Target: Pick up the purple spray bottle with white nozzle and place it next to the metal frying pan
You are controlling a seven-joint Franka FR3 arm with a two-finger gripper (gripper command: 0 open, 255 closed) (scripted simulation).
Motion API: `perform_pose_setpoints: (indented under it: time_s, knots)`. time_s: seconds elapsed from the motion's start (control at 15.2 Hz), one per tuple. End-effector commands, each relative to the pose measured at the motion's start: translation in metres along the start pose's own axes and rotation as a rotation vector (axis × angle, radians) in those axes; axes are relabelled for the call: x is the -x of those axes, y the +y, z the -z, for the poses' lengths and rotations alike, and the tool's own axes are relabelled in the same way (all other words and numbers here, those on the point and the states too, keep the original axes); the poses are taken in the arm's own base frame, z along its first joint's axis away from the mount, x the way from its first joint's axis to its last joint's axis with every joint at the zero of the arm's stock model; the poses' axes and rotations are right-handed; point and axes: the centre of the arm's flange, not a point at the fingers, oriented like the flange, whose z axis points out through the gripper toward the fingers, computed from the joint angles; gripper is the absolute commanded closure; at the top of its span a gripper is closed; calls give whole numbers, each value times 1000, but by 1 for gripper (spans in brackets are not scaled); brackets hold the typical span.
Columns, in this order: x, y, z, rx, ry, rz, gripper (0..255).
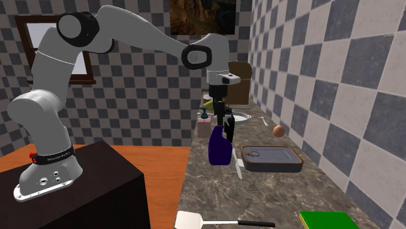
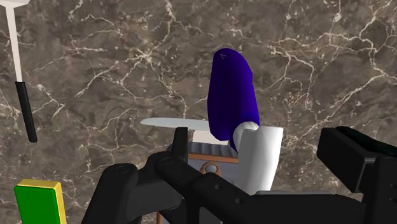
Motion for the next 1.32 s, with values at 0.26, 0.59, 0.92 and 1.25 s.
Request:
perform_pose_setpoints:
  time_s: [0.26, 0.59, 0.92, 1.25]
  knots:
    - [0, 0, 0, 0, 0, 0, 255]
    - [0, 0, 0, 0, 0, 0, 255]
    - [-1, 0, 26, 0, 0, 0, 255]
    - [-2, 0, 53, 0, 0, 0, 255]
